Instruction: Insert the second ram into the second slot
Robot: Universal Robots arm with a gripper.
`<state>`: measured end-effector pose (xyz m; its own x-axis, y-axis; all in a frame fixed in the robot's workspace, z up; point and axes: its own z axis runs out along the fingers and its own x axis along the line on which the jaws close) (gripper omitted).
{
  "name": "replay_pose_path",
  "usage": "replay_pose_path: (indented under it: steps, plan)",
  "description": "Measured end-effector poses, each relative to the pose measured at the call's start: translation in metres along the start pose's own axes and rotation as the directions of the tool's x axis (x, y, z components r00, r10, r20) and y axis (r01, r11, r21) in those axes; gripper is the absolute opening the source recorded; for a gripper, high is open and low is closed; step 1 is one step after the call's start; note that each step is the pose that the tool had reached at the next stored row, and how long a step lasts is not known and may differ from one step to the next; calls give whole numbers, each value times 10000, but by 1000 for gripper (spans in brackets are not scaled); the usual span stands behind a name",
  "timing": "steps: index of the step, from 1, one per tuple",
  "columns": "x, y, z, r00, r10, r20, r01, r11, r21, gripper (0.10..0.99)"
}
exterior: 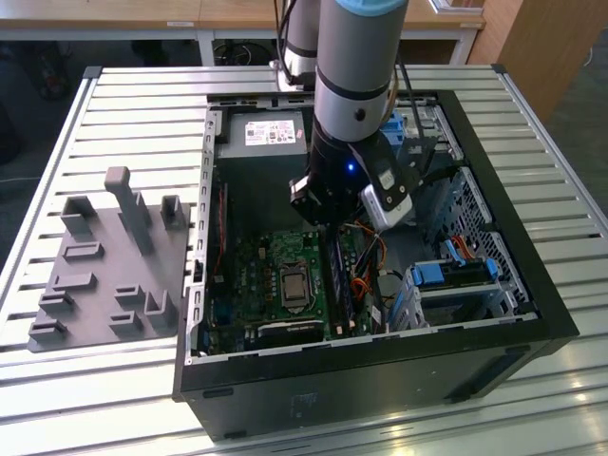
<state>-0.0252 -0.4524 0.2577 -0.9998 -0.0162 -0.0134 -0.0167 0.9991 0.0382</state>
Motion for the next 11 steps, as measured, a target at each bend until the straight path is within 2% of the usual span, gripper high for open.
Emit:
replay_pose_path:
  steps: [11]
  plan:
    - [1, -5, 125, 10000, 19, -18, -19, 10000, 1, 137]
